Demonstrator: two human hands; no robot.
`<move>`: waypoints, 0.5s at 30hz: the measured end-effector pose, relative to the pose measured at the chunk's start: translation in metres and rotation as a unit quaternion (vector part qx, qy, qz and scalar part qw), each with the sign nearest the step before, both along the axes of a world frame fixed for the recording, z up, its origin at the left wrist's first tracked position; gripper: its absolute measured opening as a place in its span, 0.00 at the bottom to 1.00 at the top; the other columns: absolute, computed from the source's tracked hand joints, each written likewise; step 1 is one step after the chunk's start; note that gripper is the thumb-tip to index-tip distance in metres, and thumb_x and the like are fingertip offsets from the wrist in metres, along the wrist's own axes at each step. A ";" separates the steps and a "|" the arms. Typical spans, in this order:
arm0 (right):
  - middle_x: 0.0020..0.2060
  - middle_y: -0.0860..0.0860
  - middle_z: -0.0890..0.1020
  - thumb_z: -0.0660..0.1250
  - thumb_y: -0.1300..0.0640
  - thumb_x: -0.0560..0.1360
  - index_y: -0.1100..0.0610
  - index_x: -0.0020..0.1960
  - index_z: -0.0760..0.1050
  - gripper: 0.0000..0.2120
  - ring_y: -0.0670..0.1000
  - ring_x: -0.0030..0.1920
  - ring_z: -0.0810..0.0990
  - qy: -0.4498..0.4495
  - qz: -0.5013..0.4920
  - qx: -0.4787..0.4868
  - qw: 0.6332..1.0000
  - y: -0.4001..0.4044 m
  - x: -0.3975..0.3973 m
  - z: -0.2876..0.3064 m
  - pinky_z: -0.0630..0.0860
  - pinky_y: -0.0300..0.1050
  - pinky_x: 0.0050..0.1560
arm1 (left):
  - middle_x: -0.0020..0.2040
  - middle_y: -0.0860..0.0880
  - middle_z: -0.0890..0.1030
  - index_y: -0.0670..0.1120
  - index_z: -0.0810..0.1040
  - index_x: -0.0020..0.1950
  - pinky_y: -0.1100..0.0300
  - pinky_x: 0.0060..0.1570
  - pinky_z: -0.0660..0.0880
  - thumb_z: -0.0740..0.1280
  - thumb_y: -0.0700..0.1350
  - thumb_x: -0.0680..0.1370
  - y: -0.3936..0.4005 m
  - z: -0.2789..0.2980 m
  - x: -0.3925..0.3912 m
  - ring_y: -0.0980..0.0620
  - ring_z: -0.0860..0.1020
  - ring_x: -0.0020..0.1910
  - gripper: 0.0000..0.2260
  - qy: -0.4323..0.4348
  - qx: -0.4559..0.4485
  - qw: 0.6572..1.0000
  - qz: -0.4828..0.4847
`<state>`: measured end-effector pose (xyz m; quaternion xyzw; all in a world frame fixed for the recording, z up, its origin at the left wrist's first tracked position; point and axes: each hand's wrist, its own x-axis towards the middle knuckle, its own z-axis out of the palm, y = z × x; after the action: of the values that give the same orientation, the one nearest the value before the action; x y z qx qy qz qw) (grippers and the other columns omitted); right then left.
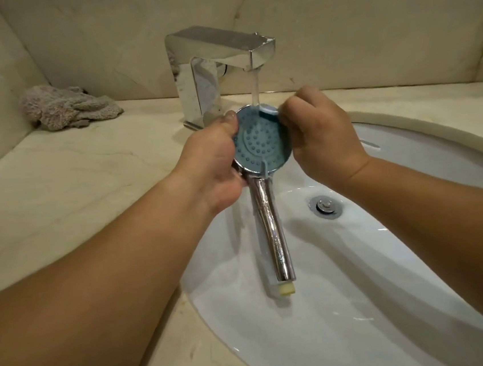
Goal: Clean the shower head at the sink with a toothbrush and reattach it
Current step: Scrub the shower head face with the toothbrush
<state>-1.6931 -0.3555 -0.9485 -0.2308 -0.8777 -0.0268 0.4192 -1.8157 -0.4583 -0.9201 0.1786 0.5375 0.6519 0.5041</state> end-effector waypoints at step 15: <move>0.39 0.61 0.76 0.65 0.73 0.70 0.66 0.43 0.78 0.05 0.58 0.37 0.72 -0.077 0.038 0.091 0.992 -0.008 0.019 -0.012 0.67 0.47 0.30 | 0.58 0.43 0.86 0.47 0.77 0.66 0.38 0.49 0.83 0.57 0.49 0.87 0.000 0.001 0.000 0.42 0.87 0.53 0.13 -0.025 0.012 1.000 -0.003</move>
<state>-1.6739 -0.3636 -0.9605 -0.1554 -0.9095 -0.1084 0.3699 -1.8162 -0.4579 -0.9193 0.1701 0.5162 0.6612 0.5172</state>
